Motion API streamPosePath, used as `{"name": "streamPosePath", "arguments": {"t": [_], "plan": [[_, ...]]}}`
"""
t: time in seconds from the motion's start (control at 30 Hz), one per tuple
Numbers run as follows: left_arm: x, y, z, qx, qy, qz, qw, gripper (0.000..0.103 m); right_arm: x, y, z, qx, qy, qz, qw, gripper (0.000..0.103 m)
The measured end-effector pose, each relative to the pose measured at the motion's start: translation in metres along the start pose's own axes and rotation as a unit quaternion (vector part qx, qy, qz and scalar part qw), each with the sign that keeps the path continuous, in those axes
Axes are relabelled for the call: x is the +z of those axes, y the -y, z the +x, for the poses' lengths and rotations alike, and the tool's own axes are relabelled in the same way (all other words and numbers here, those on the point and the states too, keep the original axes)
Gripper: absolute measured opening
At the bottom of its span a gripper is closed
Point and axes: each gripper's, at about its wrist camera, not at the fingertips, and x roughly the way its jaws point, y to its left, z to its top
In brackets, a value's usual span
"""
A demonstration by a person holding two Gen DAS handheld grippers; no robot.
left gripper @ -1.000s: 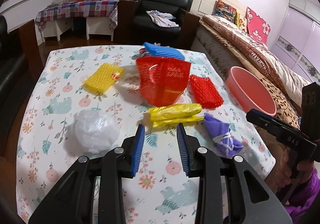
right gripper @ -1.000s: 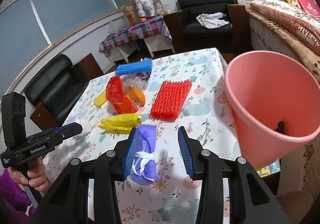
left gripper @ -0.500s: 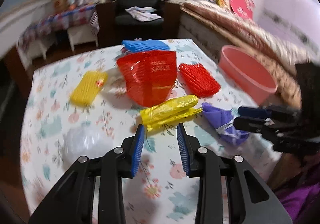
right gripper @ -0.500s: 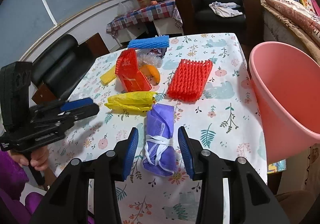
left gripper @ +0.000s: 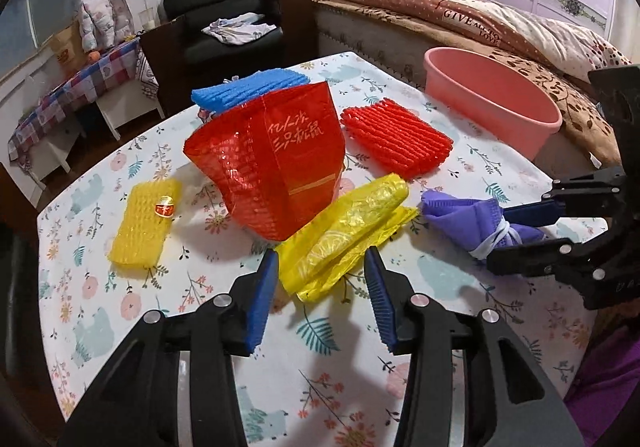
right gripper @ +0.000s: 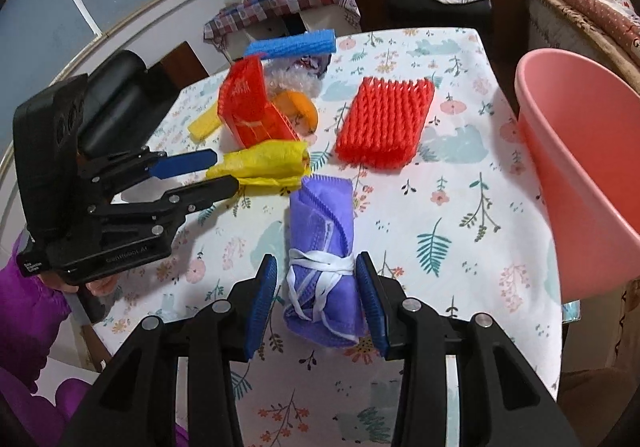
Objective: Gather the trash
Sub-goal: 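Close the left tool on the yellow plastic bag and lift it, then carry the purple bundle and yellow bag over the pink bucket and open both tools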
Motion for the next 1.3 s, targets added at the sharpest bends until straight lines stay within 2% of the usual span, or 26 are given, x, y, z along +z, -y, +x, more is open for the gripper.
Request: {"name": "streamPosePath", "arguments": {"t": [0.07, 0.17, 0.33, 0.4, 0.47, 0.6, 1.0, 1.3], "plan": [[-0.001, -0.001, 0.001, -0.007, 0.003, 0.000, 1.0000, 0.045, 0.001, -0.001, 0.002, 0.000, 0.000, -0.003, 1.000, 0.045], [-0.003, -0.001, 0.000, -0.012, 0.007, -0.002, 0.9999, 0.042, 0.001, -0.002, 0.002, 0.000, 0.001, -0.005, 1.000, 0.045], [-0.004, -0.002, 0.001, -0.005, 0.002, -0.005, 1.0000, 0.018, 0.001, 0.001, 0.001, 0.004, 0.002, 0.000, 1.000, 0.043], [-0.004, -0.003, 0.001, 0.001, 0.000, -0.007, 1.0000, 0.014, 0.001, 0.003, 0.001, 0.003, 0.001, 0.002, 1.000, 0.035], [-0.004, -0.002, -0.001, 0.002, 0.001, -0.010, 0.9999, 0.011, 0.000, 0.005, 0.000, 0.007, 0.001, 0.006, 1.000, 0.032], [-0.005, -0.001, -0.007, -0.003, 0.003, -0.020, 0.9998, 0.010, -0.001, 0.007, -0.005, 0.013, 0.010, 0.008, 1.000, 0.031], [0.005, 0.005, -0.036, -0.054, 0.031, -0.103, 0.9927, 0.010, 0.002, 0.015, -0.029, 0.019, 0.059, 0.023, 0.998, 0.031], [0.033, 0.028, -0.033, -0.074, 0.042, -0.110, 0.9902, 0.010, 0.010, 0.041, -0.056, -0.003, 0.113, 0.050, 0.992, 0.031]]}}
